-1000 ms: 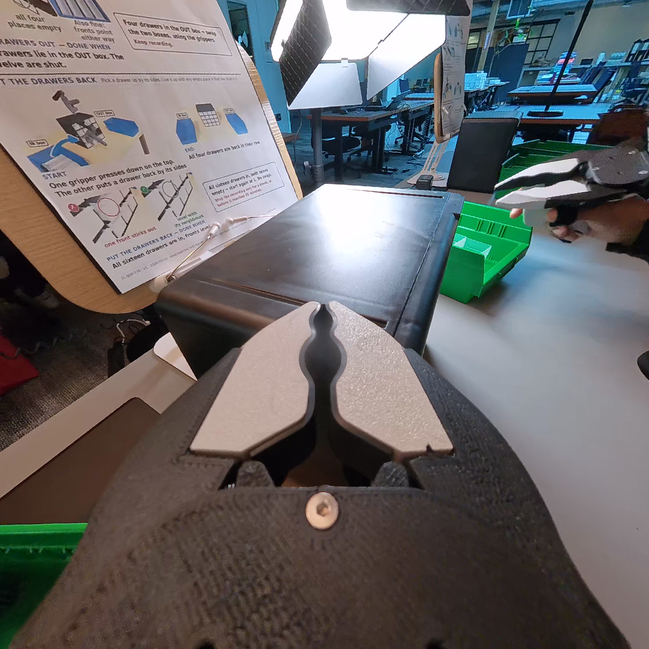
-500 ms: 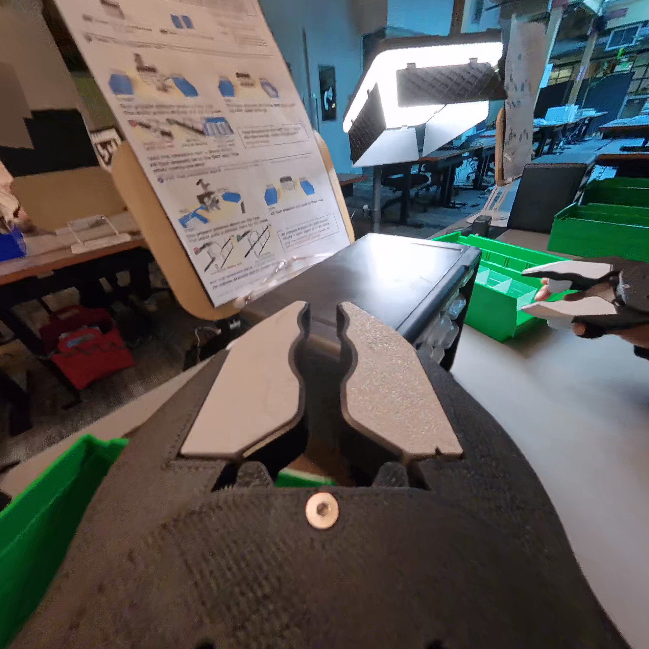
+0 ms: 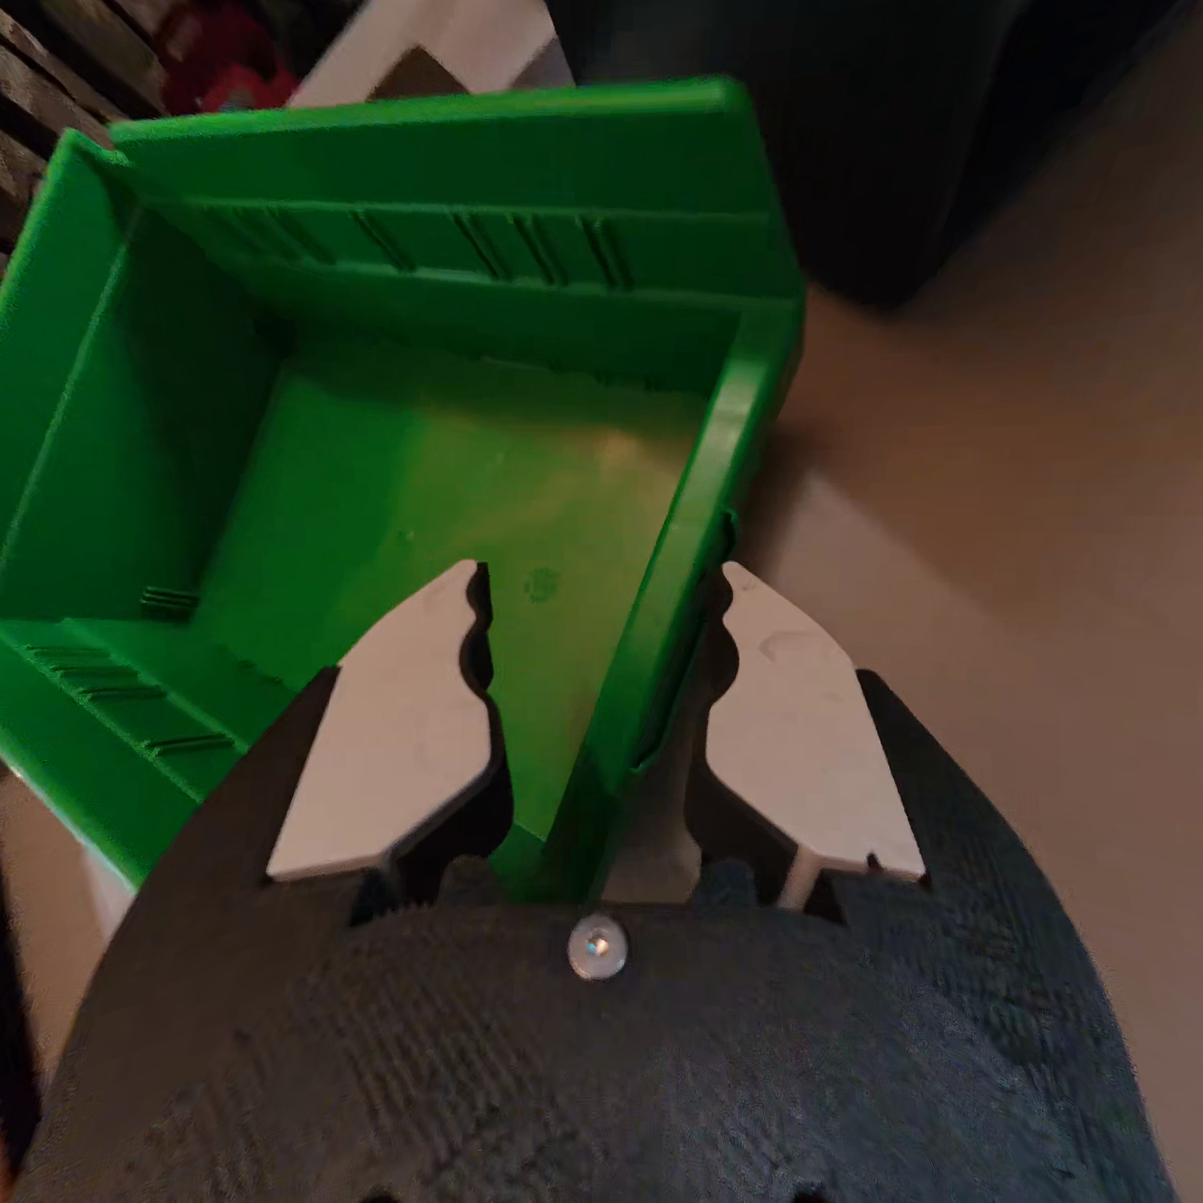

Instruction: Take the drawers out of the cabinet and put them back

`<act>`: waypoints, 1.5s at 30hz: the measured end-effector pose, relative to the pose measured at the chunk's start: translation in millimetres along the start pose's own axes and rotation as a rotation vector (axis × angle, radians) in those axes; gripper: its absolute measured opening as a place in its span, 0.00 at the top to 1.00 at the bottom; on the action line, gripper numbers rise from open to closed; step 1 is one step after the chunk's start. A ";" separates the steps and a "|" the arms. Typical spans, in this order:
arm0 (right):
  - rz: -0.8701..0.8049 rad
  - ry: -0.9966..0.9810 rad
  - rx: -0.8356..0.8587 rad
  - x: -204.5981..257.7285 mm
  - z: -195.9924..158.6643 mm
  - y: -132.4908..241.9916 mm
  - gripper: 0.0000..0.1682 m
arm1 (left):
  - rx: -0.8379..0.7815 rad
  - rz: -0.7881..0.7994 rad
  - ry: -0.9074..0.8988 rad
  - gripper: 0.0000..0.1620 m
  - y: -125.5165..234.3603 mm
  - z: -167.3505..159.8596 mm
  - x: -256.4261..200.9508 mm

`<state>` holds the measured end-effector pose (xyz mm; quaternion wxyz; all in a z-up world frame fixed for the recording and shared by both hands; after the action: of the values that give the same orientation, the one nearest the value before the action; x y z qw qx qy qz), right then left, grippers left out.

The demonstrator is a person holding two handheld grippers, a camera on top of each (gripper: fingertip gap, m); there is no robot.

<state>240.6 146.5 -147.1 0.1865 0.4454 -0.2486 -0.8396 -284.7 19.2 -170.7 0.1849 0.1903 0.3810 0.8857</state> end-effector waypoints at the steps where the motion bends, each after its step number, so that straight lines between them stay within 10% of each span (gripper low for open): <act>1: 0.001 0.076 0.058 1.4 -9.7 -6.4 0.60 | 0.053 0.008 -0.027 0.59 -3.7 -4.2 0.2; 11: -0.002 0.553 0.248 15.7 -48.2 -47.2 0.82 | 0.157 -0.115 -0.208 0.85 -25.4 3.0 -21.9; 27: 0.120 0.677 -0.030 151.2 -13.3 79.0 0.81 | 0.066 -0.219 -0.467 0.81 -13.6 8.7 -59.9; 35: 0.074 -0.138 -0.434 84.9 20.8 179.1 0.77 | -0.380 -0.492 -0.154 0.75 39.8 70.8 -156.7; 39: -0.147 -0.586 -0.391 29.1 -34.4 165.7 0.73 | -0.537 -0.716 0.030 0.70 35.7 101.1 -244.0; 45: -0.067 -0.794 -0.267 62.5 -62.4 122.4 0.66 | -0.564 -0.729 0.244 0.63 -19.6 147.0 -307.6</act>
<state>270.9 -1.4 -146.6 0.1049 0.0670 -0.1756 -0.9766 53.4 -24.7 -151.9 0.4820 -0.1191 0.1867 0.8477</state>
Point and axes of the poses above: each gripper's, where its closed fingertips meet, y back along the fingers, z out of its top, x = y × z across the jaws, the point moved 1 cm from there along y, back along the fingers, and after that the axes turned 12 degrees about -z, right-handed, at the moved point
